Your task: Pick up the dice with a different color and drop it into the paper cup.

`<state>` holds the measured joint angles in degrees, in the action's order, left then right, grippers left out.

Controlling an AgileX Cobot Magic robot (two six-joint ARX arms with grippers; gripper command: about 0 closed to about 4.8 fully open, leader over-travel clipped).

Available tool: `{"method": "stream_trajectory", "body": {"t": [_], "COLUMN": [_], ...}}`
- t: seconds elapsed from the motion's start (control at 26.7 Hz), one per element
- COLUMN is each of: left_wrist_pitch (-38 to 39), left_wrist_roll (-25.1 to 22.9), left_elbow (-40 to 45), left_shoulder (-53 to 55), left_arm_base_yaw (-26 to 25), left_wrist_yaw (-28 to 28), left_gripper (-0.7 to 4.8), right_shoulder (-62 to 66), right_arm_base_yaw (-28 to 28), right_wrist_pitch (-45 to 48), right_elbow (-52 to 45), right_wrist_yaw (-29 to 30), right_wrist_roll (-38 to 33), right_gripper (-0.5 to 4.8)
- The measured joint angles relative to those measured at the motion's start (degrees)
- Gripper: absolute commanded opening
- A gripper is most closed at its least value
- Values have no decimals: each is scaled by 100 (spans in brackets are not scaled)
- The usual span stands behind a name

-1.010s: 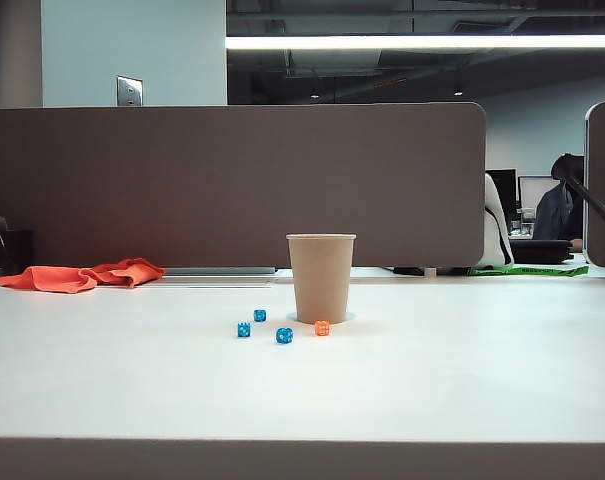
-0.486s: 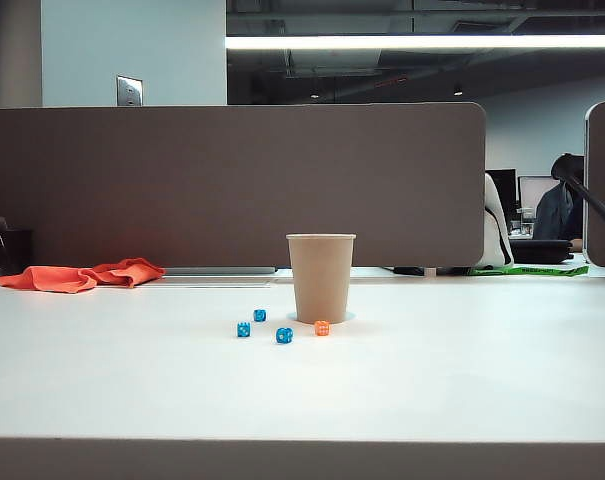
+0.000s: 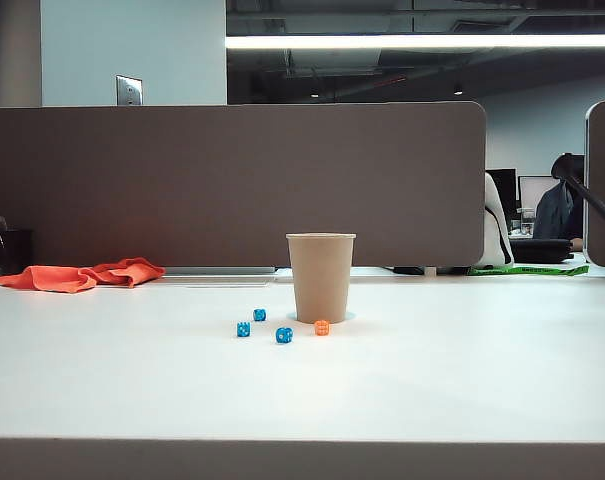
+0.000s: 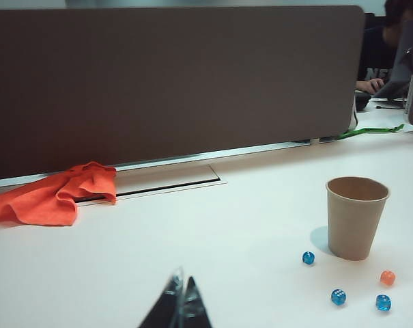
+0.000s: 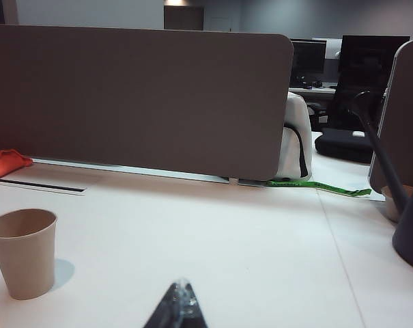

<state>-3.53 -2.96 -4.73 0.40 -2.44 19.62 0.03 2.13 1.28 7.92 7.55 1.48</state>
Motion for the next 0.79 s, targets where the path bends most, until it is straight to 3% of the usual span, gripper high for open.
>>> {"method": "stream_trajectory", "body": {"t": [0.19, 0.45, 0.79], "left_wrist_pitch": [385, 494, 114], "left_wrist_roll": [-103, -400, -647], "left_elbow": [-450, -1075, -1567], "left_shoulder": [481, 1617, 2769], "left_arm_base_yaw": [7, 492, 1888], "left_wrist_yaw": [402, 566, -529], "left_gripper": [-6, -6, -6], "right_shoulder": [168, 1274, 2734], "right_arm_base_yaw": [2, 9, 627], "right_wrist_pitch": [-1285, -1447, -1567], "right_elbow": [695, 1384, 2321], "right_wrist_yaw": [2, 155, 164], "right_wrist_roll": [15, 13, 20], "right_gripper": [-1, -1, -2]}}
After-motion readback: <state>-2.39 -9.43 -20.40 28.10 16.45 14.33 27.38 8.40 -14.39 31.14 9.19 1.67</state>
